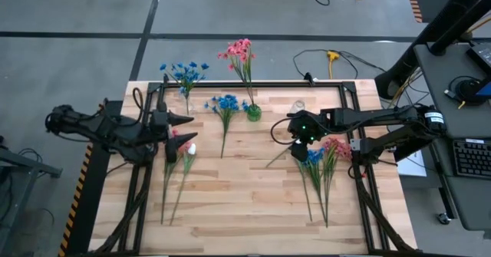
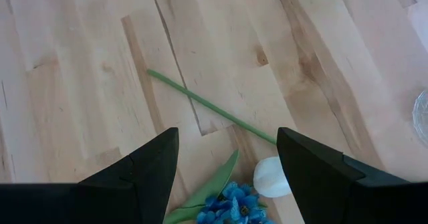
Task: Sort flowers into vase by color
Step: Put the top white flower into the right transparent vase
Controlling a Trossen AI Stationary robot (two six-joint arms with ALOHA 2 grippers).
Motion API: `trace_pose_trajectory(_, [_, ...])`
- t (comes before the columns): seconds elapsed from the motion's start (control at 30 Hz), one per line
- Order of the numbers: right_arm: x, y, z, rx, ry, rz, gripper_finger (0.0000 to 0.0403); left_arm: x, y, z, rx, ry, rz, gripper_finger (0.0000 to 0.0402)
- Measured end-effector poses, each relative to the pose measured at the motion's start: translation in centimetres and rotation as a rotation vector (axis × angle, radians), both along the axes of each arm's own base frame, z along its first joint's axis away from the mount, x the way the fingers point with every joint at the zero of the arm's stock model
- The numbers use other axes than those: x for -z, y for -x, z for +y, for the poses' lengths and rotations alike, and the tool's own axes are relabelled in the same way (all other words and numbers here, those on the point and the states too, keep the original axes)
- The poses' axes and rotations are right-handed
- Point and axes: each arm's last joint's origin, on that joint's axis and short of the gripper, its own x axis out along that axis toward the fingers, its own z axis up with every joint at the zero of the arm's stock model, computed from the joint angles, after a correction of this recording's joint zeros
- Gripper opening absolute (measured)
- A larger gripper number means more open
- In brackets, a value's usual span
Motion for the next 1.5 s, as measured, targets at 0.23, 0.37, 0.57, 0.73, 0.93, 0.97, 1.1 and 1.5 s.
trace_pose_trajectory(0.23, [0.0,0.0,0.0,0.004,-0.002,-0.001,0.0244,-0.1,-0.1,-1.2,0.156,0.024,-0.017,0.0244])
trace_pose_trajectory(0.37, [0.0,0.0,0.0,0.009,-0.006,-0.001,0.0244,0.6,-0.8,-2.8,0.31,0.008,-0.005,0.0244])
trace_pose_trajectory(0.57, [0.2,0.0,0.4,-0.028,0.007,0.007,0.0244,3.3,-1.6,-5.9,0.452,0.025,0.12,0.0244])
trace_pose_trajectory(0.73, [0.5,-0.4,1.0,-0.089,0.062,0.004,0.0244,4.2,-2.0,-7.9,0.573,0.034,0.147,0.0244])
trace_pose_trajectory(0.93, [2.5,-2.0,3.0,-0.222,0.123,0.051,0.0244,5.9,-3.0,-9.2,0.631,0.027,0.104,0.0244])
trace_pose_trajectory(0.97, [2.9,-2.2,3.2,-0.228,0.136,0.068,0.0244,6.4,-3.1,-9.3,0.636,0.018,0.093,0.0244])
trace_pose_trajectory(1.1, [4.4,-2.6,3.2,-0.232,0.175,0.144,0.0244,8.3,-3.1,-9.1,0.629,-0.013,0.04,0.0244])
trace_pose_trajectory(1.5, [7.2,-4.8,2.4,-0.313,0.215,0.25,0.0215,9.5,-3.0,-7.2,0.297,-0.092,0.043,0.0244])
